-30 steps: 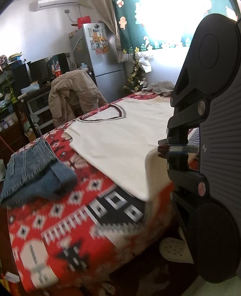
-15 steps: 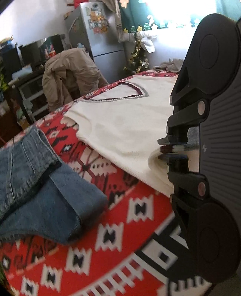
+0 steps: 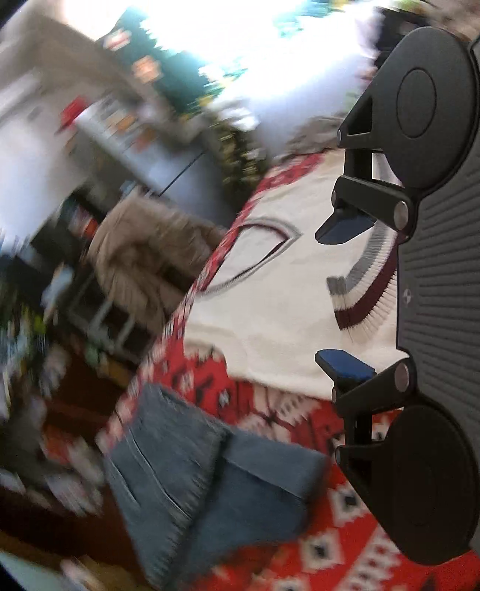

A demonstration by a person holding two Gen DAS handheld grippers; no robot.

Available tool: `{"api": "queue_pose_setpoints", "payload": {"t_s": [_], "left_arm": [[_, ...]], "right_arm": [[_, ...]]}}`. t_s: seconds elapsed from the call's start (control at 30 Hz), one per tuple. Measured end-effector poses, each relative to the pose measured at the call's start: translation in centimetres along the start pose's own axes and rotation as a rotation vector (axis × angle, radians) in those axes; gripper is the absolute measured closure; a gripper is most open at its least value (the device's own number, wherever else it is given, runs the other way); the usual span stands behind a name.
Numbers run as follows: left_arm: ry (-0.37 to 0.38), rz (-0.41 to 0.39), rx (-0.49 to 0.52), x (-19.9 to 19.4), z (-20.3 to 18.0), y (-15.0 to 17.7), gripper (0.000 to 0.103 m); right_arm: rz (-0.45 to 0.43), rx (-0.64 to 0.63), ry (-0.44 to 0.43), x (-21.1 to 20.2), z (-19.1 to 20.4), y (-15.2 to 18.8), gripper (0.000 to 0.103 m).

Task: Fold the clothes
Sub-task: 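Open both grippers to release the folded hem onto the vest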

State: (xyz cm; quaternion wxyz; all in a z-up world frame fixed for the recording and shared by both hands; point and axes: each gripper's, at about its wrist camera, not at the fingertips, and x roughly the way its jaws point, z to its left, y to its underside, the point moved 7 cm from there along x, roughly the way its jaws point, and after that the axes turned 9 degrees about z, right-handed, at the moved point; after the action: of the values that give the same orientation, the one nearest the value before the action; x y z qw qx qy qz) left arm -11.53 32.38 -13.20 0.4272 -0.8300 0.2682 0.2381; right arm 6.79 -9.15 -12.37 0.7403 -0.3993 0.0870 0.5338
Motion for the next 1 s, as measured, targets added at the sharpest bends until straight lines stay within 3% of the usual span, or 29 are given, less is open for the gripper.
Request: {"api": "queue_pose_setpoints", "payload": {"t_s": [0.03,0.13,0.27,0.33,0.4,0.47,0.5,0.53,0.6,0.7,0.87,1.0], "left_arm": [[-0.004,0.013,0.061,0.4,-0.5,0.0,0.044],[-0.022,0.061,0.206,2.1,-1.2,0.2,0.048],[-0.099,0.117,0.311,4.4,-0.6,0.2,0.055],[-0.081,0.160,0.311,5.4,-0.2,0.4,0.057],[-0.080,0.187,0.285,6.3,0.5,0.5,0.071],[-0.074,0.184,0.240,6.6,1.2,0.2,0.078],[-0.065,0.177,0.217,6.5,1.5,0.1,0.089],[-0.053,0.174,0.195,6.4,1.6,0.0,0.096],[-0.030,0.159,0.164,6.0,1.6,0.1,0.096],[-0.032,0.116,0.124,4.8,1.5,0.0,0.097],[-0.042,0.030,0.053,2.0,1.4,-1.7,0.097],[-0.093,0.048,0.067,3.4,1.5,-3.5,0.097]], "right_arm": [[0.033,-0.090,0.044,0.5,0.7,0.2,0.049],[0.151,-0.271,0.153,2.8,1.8,1.2,0.065],[0.187,-0.378,0.222,4.5,2.0,1.7,0.067],[0.196,-0.416,0.246,5.1,2.1,1.7,0.067],[0.204,-0.449,0.270,5.6,2.0,1.9,0.070],[0.202,-0.441,0.264,5.9,1.8,1.8,0.073],[0.198,-0.438,0.267,5.9,1.7,1.7,0.074],[0.195,-0.436,0.270,5.9,1.7,1.6,0.082],[0.189,-0.433,0.258,5.9,1.9,1.6,0.097],[0.168,-0.459,0.273,5.5,2.5,1.9,0.097],[0.087,-0.390,0.261,3.7,3.6,0.7,0.098],[0.055,-0.383,0.244,3.8,5.0,-1.6,0.098]]}}
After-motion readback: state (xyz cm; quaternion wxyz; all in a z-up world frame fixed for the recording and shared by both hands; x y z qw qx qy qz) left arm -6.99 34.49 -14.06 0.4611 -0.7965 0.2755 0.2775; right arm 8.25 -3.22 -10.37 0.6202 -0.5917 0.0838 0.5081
